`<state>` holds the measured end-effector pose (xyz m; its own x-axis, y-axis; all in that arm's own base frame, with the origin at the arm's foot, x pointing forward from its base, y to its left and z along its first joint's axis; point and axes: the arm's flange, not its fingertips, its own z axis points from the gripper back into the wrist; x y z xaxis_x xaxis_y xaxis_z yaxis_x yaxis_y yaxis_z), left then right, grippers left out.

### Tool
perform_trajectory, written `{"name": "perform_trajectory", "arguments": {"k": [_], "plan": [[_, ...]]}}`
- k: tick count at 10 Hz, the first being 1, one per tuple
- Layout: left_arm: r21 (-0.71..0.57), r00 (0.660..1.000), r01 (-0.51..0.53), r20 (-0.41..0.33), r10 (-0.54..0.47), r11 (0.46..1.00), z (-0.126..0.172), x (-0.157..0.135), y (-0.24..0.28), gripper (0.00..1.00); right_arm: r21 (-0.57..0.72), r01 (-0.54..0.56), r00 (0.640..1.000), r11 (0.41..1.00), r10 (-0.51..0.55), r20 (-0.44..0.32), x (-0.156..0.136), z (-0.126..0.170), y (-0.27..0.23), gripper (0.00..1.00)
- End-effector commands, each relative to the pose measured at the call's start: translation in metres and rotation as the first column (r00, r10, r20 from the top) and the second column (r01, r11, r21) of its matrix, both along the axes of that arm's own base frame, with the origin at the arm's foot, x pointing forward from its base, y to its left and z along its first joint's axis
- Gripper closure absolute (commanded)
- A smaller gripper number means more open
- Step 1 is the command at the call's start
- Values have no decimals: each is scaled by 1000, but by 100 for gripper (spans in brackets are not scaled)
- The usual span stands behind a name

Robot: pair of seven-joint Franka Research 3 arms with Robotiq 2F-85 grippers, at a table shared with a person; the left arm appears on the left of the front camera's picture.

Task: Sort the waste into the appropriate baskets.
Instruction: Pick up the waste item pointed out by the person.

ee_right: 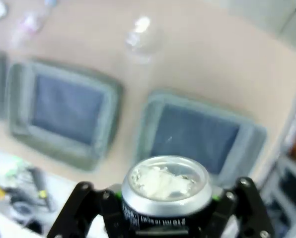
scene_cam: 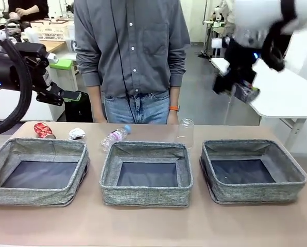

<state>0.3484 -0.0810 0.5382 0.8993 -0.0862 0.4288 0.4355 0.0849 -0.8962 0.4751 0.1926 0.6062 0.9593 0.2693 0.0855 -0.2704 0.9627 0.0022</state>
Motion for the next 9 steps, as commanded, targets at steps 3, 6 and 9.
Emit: {"name": "perform_trajectory", "arguments": {"k": [3,6,9], "plan": [[-11,1000,6,22,-6,1000,1,-1,-1,0,-101,268,942,958,-282,-179,-9,81,157,94],[-11,1000,6,22,-6,1000,1,-1,-1,0,-71,425,902,903,-429,-59,-27,87,241,94],[-11,1000,6,22,-6,1000,1,-1,-1,0,-33,454,891,890,-453,38,-46,98,270,94]]}}
